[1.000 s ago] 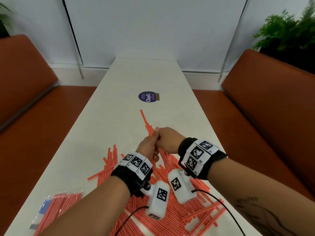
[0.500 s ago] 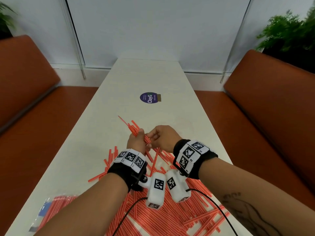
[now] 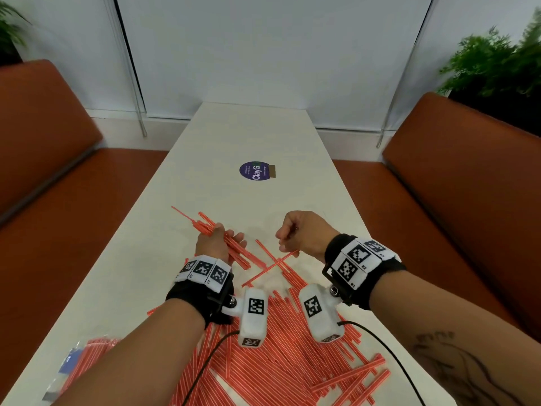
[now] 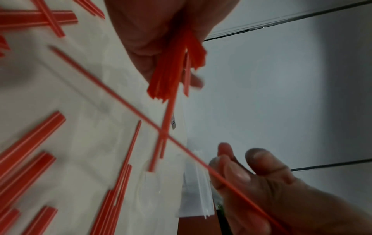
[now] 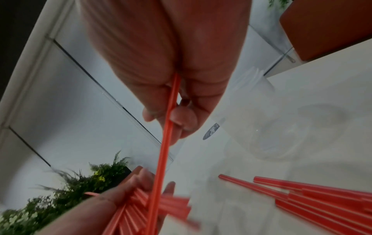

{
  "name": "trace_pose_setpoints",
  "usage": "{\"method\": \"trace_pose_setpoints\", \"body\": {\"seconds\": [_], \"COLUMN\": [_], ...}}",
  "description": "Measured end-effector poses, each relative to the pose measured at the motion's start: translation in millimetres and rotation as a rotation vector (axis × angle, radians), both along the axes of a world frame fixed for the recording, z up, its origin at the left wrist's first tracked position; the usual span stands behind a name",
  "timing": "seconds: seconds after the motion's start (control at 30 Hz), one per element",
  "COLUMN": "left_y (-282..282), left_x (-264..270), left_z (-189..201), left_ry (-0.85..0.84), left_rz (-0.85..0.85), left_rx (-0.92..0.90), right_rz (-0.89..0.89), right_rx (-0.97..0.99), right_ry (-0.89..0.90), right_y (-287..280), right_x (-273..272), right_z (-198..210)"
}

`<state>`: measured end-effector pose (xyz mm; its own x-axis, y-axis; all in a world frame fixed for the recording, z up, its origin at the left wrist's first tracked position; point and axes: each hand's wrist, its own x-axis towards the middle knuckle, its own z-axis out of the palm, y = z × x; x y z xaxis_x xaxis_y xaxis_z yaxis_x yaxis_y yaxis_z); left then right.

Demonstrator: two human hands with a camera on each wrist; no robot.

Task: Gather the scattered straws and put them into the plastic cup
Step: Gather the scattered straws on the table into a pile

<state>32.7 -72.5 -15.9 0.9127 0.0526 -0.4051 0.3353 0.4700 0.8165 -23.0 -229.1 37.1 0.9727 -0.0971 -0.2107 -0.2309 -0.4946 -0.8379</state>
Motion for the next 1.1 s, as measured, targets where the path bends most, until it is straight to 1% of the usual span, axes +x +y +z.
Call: {"method": "trace_pose_setpoints", "body": {"seconds": [0.03, 0.13, 0.2, 0.27, 0.33, 0.43, 0.47, 0.57, 0.67, 0.73, 0.8, 0.87, 0.93, 1.0, 1.07, 1.1], "left_y": [2, 10, 11, 4, -9, -28, -31, -33, -26, -22, -18, -15, -16, -19, -21, -21], "left_x": [0, 6, 4, -5, -15, -26, -27, -26, -22, -20, -20, -22, -26, -28, -30, -30], "left_z": [0, -2, -1, 3, 9, 22, 25, 23, 16, 15, 17, 21, 25, 28, 28, 27], "left_ry": [-0.004, 0.013, 0.033, 0.05, 0.039, -0.038, -0.076, -0.183, -0.152, -0.127, -0.122, -0.134, -0.158, -0.201, -0.226, -0.233], "left_rz": [0.016, 0.025, -0.023, -0.105, -0.195, -0.313, -0.331, -0.359, -0.378, -0.41, -0.462, -0.561, -0.656, -0.688, -0.676, -0.665], "left_rx": [-0.005, 0.064, 0.05, -0.003, -0.078, -0.141, -0.117, 0.03, 0.078, 0.114, 0.118, 0.141, 0.188, 0.223, 0.239, 0.242], "right_rz": [-0.014, -0.08, -0.153, -0.227, -0.271, -0.289, -0.27, -0.151, -0.008, 0.032, 0.025, 0.077, 0.175, 0.283, 0.377, 0.4], "right_rx": [0.021, 0.145, 0.226, 0.273, 0.268, 0.197, 0.159, 0.07, 0.033, -0.068, -0.175, -0.217, -0.229, -0.324, -0.435, -0.457], "right_ry": [-0.009, -0.086, -0.181, -0.273, -0.314, -0.301, -0.286, -0.219, -0.137, -0.162, -0.261, -0.342, -0.381, -0.375, -0.299, -0.27], "right_y": [-3, -12, -16, -14, -6, 11, 16, 27, 26, 20, 15, 12, 17, 23, 27, 26], "right_x": [-1, -2, -1, 3, 8, 13, 12, 5, -3, -4, 0, 5, 9, 11, 10, 9], "right_z": [3, 24, 41, 52, 52, 35, 26, 6, 1, 4, 13, 25, 39, 44, 43, 40]}}
